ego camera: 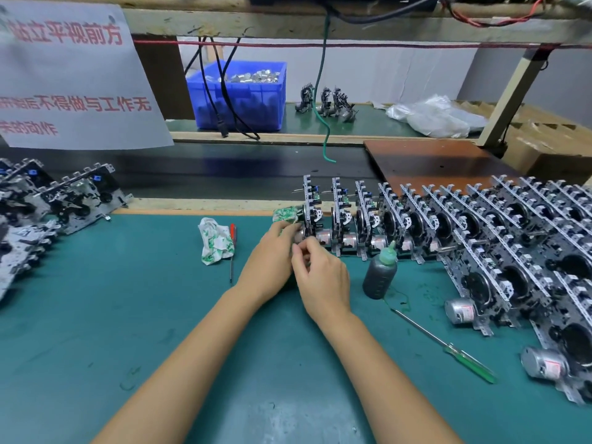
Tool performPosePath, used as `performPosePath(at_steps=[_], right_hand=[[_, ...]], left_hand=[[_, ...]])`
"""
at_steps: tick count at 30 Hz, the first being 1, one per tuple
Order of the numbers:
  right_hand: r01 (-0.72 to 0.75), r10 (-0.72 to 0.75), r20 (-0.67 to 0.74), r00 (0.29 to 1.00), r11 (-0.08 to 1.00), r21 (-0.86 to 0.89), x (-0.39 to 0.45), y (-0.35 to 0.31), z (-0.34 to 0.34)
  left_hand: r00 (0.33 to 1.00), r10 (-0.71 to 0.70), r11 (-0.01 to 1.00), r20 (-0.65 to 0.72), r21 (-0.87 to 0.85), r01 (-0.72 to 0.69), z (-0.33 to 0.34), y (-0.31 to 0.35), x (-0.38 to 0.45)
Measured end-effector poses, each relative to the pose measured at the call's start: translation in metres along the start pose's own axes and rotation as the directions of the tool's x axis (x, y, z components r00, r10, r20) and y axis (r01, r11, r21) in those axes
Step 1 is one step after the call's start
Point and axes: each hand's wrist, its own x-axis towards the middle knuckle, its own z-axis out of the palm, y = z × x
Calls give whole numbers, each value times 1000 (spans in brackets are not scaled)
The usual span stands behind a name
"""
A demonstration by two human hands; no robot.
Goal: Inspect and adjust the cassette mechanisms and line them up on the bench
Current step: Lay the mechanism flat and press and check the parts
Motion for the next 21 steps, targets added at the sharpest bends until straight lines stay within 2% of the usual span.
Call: performPosePath(at_steps=[2,5,8,9,11,13,16,21], right_hand=[[74,-75,65,995,997,16,-4,-13,4],[186,-190,173,967,982,35,-5,-41,17],[249,-262,228,938,965,85,4,-79,37],[266,-281,250,927,959,94,8,-89,43],[345,-352,321,879,935,83,14,-112,66],[450,-426,402,811,892,37,24,-133,90],[564,-486,467,739,825,-33,54,-160,122],[746,-610,454,649,628,-223,117,-199,163]], left_hand=[[996,27,1000,-87,5,-27,-12,-8,-19],[979,78,993,-189,102,-59,-42,-24,-42],[978,28,970,-208,241,24,-77,-46,-57],[980,-2,935,-200,348,73,-87,-52,-58],[981,-117,776,-152,603,186,-112,-73,-60],[962,-244,623,-124,740,254,-135,-97,-58],[928,-334,561,-163,757,335,-172,-131,-48],[904,-325,509,-276,755,414,-207,-180,-31]])
